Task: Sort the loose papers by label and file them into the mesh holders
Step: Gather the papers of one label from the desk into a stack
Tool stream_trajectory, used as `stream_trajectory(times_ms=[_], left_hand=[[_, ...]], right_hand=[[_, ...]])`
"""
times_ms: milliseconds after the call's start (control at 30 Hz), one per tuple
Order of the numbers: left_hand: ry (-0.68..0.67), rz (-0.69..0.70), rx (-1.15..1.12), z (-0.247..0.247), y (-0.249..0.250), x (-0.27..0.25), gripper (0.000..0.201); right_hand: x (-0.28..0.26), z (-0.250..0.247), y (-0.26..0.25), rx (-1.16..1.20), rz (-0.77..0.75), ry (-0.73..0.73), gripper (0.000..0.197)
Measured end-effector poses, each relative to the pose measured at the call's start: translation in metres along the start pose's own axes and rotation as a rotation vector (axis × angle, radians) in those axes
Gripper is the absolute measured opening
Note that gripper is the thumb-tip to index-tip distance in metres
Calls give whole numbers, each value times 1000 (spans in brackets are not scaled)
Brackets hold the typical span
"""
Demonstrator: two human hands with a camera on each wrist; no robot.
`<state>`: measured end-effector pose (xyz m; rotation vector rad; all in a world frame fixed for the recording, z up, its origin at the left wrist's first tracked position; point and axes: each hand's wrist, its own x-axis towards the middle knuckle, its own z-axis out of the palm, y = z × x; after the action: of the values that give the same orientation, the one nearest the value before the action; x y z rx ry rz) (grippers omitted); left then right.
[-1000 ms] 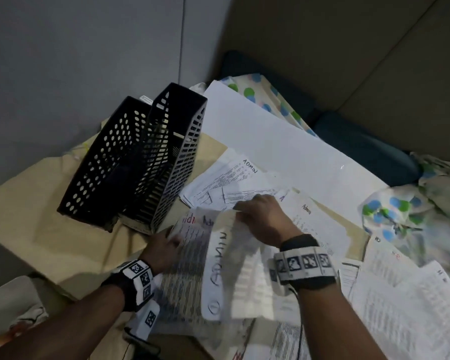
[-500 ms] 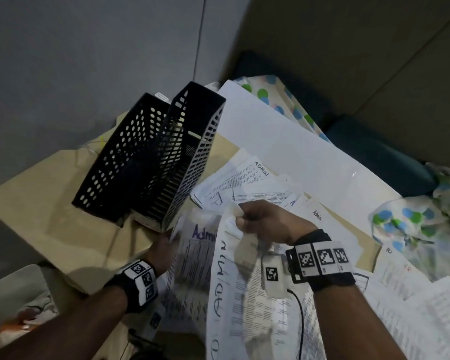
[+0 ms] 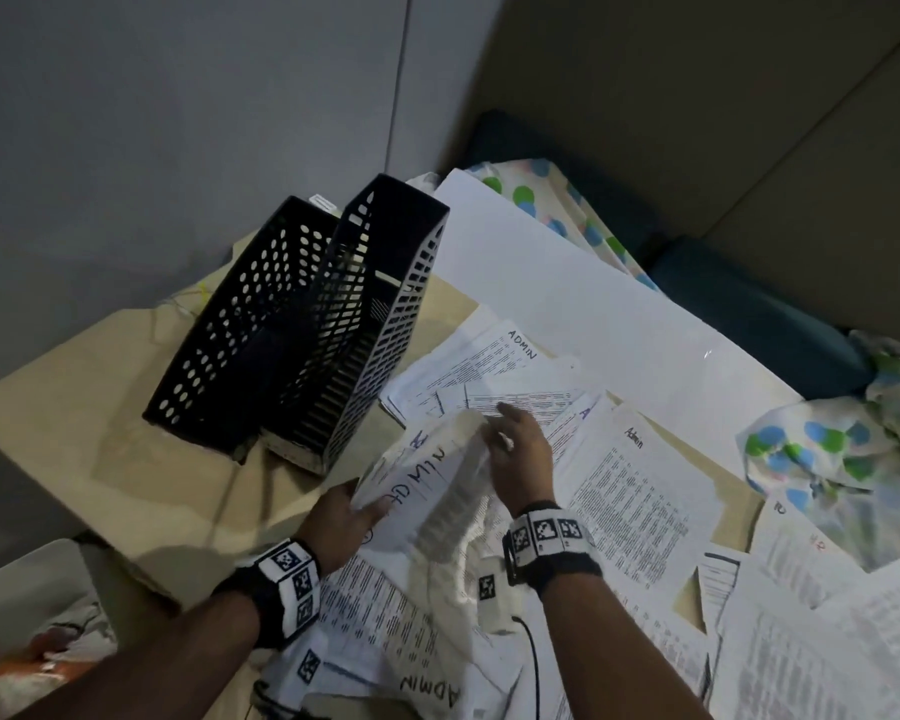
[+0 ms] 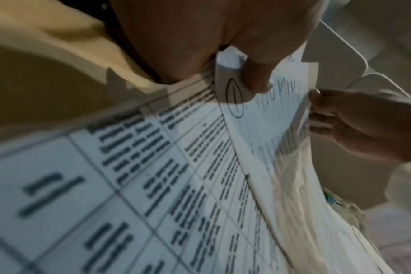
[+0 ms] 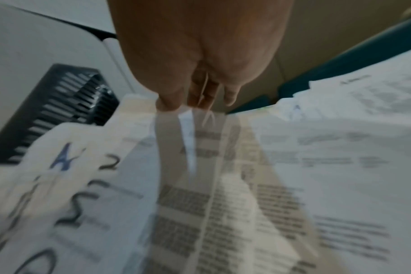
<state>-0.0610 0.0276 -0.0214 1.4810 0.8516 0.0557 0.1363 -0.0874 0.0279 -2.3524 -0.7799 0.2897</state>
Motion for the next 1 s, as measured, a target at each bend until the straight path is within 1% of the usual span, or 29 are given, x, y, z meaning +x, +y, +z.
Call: stream_trajectory(times_ms=[67, 100, 133, 167, 233, 267, 300, 367, 400, 433, 467, 500, 533, 567, 633, 667, 733, 800, 833, 867, 900, 933, 967, 1000], left_hand=[[13, -10, 12, -1, 1, -2, 12], [26, -17, 17, -1, 3, -4, 13], [38, -26, 37, -1, 3, -4, 14], [54, -36, 30, -2, 3, -4, 14], [83, -83, 39, -3, -1, -2, 7], [101, -117, 63, -4, -2, 0, 11], [111, -139, 76, -4, 0, 0, 18], [101, -143, 49, 0, 1, 3, 21], [77, -150, 60, 1, -1, 5, 22], [57, -148, 73, 3, -3, 5, 27], [38, -157, 84, 4, -5, 6, 37], [20, -163, 116, 5, -8, 6, 47], [1, -162, 154, 6, -8, 5, 52], [-2, -137, 188, 7, -10, 6, 50], [16, -124, 185, 7, -11, 6, 38], [36, -134, 197, 5, -9, 5, 37], [88, -163, 232, 2, -18, 8, 52], [100, -179, 232, -1, -22, 10, 63], [107, -184, 235, -1, -19, 8, 63], [104, -194, 247, -1, -19, 8, 61], [85, -180, 261, 0, -19, 9, 58], [48, -179, 291, 1, -16, 8, 51], [19, -148, 300, 3, -12, 6, 42], [-17, -122, 282, 4, -12, 7, 33]], right_hand=[[-2, -8, 16, 148, 155, 146, 18], [-4, -14, 24, 214, 242, 192, 18], [-7, -21, 32, 248, 307, 196, 19], [-11, -25, 36, 260, 348, 149, 21], [-20, -27, 39, 216, 360, -34, 29], [-23, -24, 40, 163, 331, -104, 27], [-25, -21, 42, 111, 299, -122, 22], [-27, -18, 47, 83, 303, -39, 17], [-27, -19, 49, 129, 335, 27, 18], [-26, -21, 52, 189, 362, 82, 20], [-25, -23, 54, 251, 372, 110, 22], [-25, -26, 55, 300, 372, 112, 24], [-23, -27, 57, 321, 368, 95, 25], [-22, -29, 59, 311, 364, 72, 27], [-22, -32, 60, 236, 381, 57, 32], [-23, -35, 62, 196, 419, 73, 35], [-28, -41, 70, 162, 533, 122, 39], [-34, -40, 81, 209, 672, 141, 43], [-37, -37, 86, 234, 701, 120, 46], [-39, -33, 89, 257, 702, 63, 44], [-41, -31, 87, 250, 674, -4, 33], [-41, -27, 85, 243, 637, -52, 14], [-42, -25, 77, 268, 600, -95, 5], [-41, -22, 74, 303, 574, -117, 18]])
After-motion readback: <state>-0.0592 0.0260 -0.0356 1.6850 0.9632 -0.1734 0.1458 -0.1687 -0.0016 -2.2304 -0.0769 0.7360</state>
